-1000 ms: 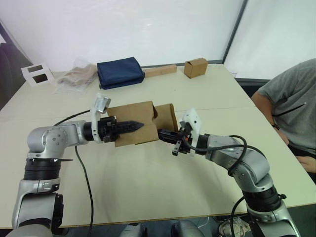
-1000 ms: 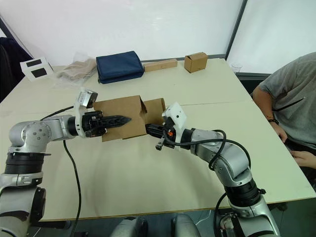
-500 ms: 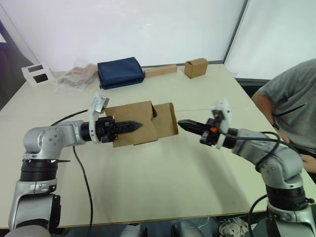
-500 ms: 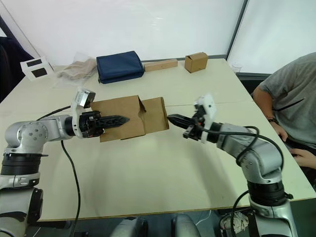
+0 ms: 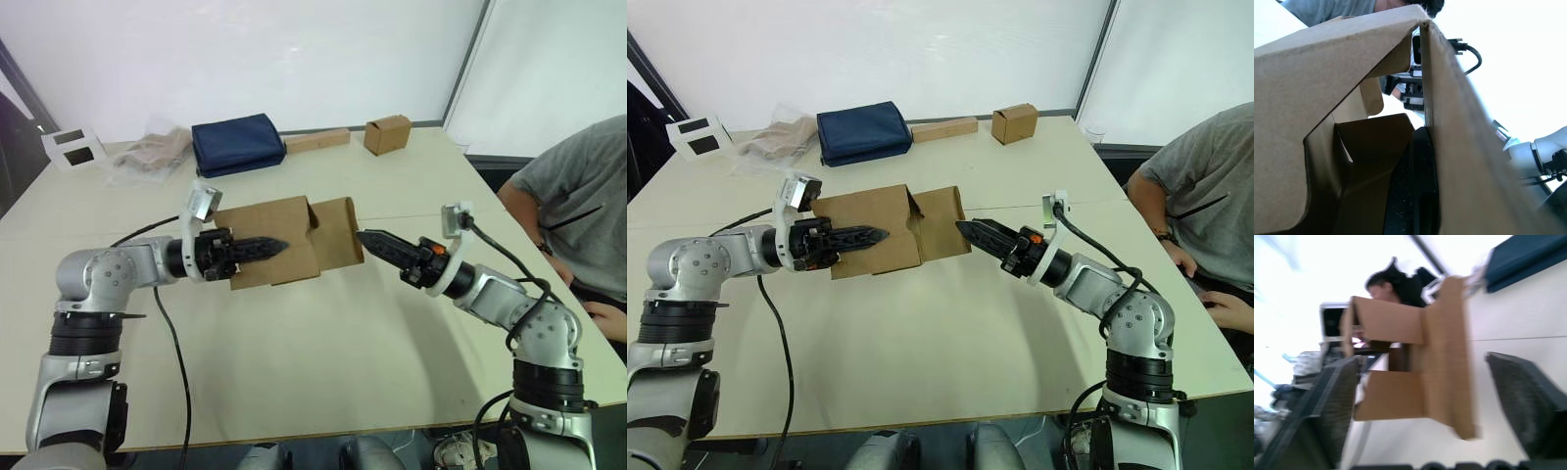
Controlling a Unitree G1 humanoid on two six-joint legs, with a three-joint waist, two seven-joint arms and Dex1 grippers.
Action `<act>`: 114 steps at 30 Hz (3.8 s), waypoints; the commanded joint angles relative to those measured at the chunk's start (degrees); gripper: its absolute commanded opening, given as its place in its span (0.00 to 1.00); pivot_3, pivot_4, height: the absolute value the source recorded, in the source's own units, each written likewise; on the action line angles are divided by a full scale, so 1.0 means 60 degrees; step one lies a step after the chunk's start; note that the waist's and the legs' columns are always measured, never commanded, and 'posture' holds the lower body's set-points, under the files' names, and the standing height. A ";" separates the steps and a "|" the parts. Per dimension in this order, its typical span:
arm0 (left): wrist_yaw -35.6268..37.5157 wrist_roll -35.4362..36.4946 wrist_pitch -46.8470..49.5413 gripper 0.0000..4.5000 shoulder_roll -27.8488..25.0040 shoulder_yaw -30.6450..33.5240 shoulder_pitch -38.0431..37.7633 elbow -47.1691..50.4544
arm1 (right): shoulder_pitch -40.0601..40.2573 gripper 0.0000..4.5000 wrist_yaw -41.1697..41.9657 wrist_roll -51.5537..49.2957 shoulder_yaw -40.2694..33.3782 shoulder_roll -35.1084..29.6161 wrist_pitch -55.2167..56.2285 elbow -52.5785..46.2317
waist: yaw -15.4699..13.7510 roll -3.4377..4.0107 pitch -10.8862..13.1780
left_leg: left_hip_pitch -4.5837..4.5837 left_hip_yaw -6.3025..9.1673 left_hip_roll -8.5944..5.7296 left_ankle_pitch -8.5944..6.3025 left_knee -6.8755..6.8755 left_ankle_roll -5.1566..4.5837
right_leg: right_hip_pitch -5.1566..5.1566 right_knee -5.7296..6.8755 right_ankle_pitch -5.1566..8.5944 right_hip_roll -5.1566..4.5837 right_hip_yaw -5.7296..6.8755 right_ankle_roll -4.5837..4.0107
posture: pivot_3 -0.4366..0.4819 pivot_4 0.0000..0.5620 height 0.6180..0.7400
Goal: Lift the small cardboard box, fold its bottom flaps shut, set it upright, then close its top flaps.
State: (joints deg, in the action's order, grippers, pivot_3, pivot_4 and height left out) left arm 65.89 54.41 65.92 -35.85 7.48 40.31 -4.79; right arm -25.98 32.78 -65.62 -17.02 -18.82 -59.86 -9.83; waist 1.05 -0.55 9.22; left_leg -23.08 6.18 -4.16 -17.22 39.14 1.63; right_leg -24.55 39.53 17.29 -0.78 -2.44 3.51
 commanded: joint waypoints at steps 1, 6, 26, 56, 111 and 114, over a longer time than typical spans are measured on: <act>0.0206 0.0022 -0.0116 0.00 -0.0081 -0.0023 0.0294 0.0004 | -0.0073 0.98 -0.0238 -0.0541 0.0217 0.0217 -0.0086 -0.0388 | 0.0008 0.0001 0.0000 | 0.0000 0.0000 0.0000 0.0001 0.0000 0.0001 | 0.0000 0.0000 0.0000 0.0000 0.0000 0.0000 | 0.48 0.27 1.00; 0.0188 -0.0059 -0.0223 0.00 0.0087 -0.0068 0.0269 -0.0094 | -0.0184 0.98 -0.0908 -0.1205 0.0414 0.0593 -0.0130 -0.0992 | 0.0013 0.0001 0.0000 | 0.0000 0.0000 0.0000 0.0010 -0.0001 0.0018 | -0.0002 -0.0001 0.0000 0.0000 0.0000 0.0000 | 0.48 0.27 1.00; 0.0014 0.0304 0.0248 0.00 0.0139 0.0133 0.0306 0.0194 | -0.0228 0.98 -0.1004 -0.1258 0.0152 -0.0241 0.0763 0.0980 | 0.0049 0.0001 0.0000 | 0.0000 -0.0001 0.0001 -0.0011 -0.0003 -0.0021 | -0.0001 -0.0001 0.0000 0.0003 -0.0001 0.0000 | 0.48 0.27 1.00; -0.0566 0.0560 0.0296 0.00 0.0275 0.0443 0.0227 0.0232 | 0.0112 0.88 -0.2158 -0.2235 0.0874 0.0095 0.0981 -0.0727 | 0.0012 0.0001 0.0000 | -0.0005 0.0001 -0.0002 0.0003 0.0001 0.0004 | -0.0002 -0.0007 0.0000 -0.0002 0.0000 0.0000 | 0.48 0.27 1.00; -0.0531 0.0479 0.0028 0.00 0.0222 0.0327 0.0228 0.0094 | 0.0735 0.50 -0.2393 -0.2652 0.0850 -0.0111 0.1587 -0.1797 | 0.0003 0.0001 0.0000 | -0.0005 0.0001 -0.0001 0.0000 0.0001 -0.0001 | -0.0002 -0.0006 0.0000 -0.0001 0.0000 0.0000 | 0.48 0.27 1.00; -0.0553 0.0490 0.0044 0.00 0.0231 0.0337 0.0237 0.0085 | 0.0733 0.38 -0.2428 -0.2777 0.0849 -0.0077 0.1624 -0.1827 | 0.0004 0.0001 0.0000 | -0.0005 0.0001 -0.0002 0.0000 0.0001 -0.0001 | -0.0002 -0.0007 0.0000 -0.0001 0.0000 0.0000 | 0.48 0.27 1.00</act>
State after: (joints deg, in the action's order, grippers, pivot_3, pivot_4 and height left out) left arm 62.29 56.88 66.92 -34.08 8.47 41.01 -5.25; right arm -21.25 18.23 -80.26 -11.45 -19.31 -50.84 -17.93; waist 1.07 -0.55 9.22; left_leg -23.11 6.19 -4.17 -17.22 39.15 1.62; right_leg -24.56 39.49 17.29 -0.79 -2.44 3.51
